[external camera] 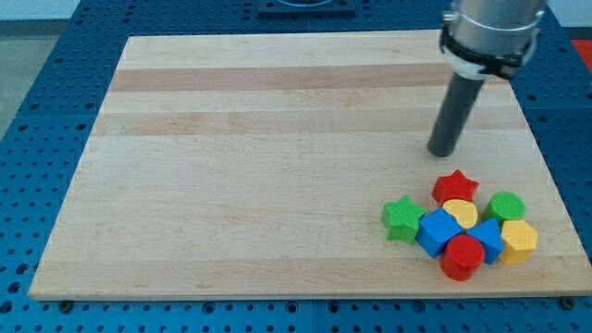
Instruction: Place your arm diagonally to the red star
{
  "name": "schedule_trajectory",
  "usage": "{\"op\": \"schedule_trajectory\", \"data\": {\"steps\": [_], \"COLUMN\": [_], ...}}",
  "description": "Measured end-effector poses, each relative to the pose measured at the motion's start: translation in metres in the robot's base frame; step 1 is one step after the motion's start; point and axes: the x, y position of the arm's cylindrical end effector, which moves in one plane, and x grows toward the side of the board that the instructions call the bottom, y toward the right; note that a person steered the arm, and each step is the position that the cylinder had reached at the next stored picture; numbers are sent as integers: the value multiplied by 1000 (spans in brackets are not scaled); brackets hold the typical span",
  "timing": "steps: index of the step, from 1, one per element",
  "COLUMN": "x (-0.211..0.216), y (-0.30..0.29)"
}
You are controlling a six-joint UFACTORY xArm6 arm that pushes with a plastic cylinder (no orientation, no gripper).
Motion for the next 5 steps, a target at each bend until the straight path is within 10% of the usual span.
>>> {"op": "schedule_trajectory", "data": {"steps": [5], "x": [2], "y": [-97]}}
